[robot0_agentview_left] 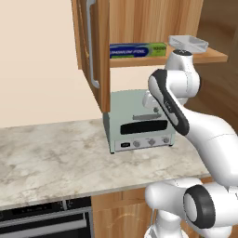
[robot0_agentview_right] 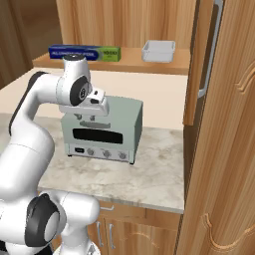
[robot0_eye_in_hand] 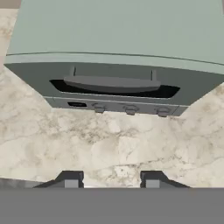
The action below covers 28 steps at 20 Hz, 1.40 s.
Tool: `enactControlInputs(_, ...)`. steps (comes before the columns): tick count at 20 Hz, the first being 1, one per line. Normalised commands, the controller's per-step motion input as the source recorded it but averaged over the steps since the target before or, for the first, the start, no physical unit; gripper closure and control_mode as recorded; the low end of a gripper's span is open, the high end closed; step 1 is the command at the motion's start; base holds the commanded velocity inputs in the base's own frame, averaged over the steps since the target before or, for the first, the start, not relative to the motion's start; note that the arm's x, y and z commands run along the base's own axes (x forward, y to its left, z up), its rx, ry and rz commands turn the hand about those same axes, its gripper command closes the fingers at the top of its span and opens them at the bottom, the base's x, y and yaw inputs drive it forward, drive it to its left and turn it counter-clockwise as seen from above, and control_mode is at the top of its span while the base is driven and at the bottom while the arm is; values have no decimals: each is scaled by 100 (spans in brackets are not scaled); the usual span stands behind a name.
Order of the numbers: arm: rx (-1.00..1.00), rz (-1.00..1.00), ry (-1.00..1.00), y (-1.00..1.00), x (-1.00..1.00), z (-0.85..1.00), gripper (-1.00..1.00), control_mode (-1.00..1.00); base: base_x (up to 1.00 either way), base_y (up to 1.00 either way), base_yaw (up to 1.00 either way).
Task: Retrieve the tupperware and aluminum foil from the cabinet and place them on the dining counter near the plate with carrot and cucumber to prepare for storing leftovers.
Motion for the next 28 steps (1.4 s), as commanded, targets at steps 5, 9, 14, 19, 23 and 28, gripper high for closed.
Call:
enactControlInputs(5, 0, 0, -22, -1, -10, 12, -100, -100, 0, 0, 0)
enactControlInputs(9, 0, 5, -45, -3, -1, 59, -100, -100, 0, 0, 0)
enactControlInputs(14, 0, 1, -35, -21, 4, 64, -100, -100, 0, 0, 0)
enactControlInputs(19, 0, 1, -23, -35, 16, 59, -100, -100, 0, 0, 0)
enactControlInputs(23, 0, 3, 0, -42, 23, 68, -100, -100, 0, 0, 0)
enactControlInputs(28, 0, 2, 0, -28, 32, 86, -100, -100, 0, 0, 0)
